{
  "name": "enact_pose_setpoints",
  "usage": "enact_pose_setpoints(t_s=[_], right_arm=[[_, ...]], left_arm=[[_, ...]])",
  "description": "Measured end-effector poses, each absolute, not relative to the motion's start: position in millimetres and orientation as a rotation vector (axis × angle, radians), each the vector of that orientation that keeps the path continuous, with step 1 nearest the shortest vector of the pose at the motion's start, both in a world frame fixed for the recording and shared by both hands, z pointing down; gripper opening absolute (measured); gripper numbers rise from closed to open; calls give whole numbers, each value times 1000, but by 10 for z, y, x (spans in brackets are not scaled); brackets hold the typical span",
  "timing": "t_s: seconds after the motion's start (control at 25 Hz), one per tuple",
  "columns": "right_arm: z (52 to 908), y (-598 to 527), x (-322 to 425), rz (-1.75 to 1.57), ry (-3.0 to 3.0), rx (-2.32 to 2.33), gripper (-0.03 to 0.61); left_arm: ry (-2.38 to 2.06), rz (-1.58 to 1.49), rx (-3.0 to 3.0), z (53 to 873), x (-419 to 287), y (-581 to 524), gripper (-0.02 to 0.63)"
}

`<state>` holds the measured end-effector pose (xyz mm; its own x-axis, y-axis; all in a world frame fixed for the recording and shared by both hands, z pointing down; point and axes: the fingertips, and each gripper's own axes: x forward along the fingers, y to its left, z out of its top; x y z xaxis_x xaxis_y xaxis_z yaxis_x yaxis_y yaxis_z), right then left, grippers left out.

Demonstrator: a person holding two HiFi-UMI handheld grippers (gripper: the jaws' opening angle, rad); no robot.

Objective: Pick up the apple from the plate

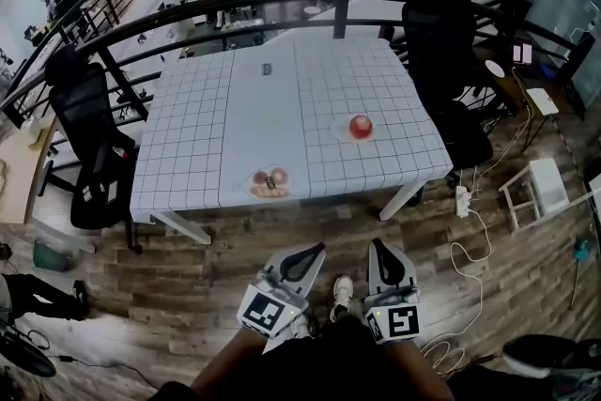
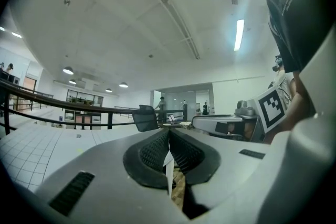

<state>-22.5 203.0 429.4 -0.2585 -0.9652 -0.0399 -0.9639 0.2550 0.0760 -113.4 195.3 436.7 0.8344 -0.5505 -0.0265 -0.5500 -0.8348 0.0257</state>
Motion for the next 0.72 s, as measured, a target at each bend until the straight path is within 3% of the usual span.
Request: enact_pose_setpoints(t_s=[0.72], right_arm=[[4217,911,406,-156,-2624,1787,23]], left_arm=[[-954,25,2992,4373,-221,946,23]])
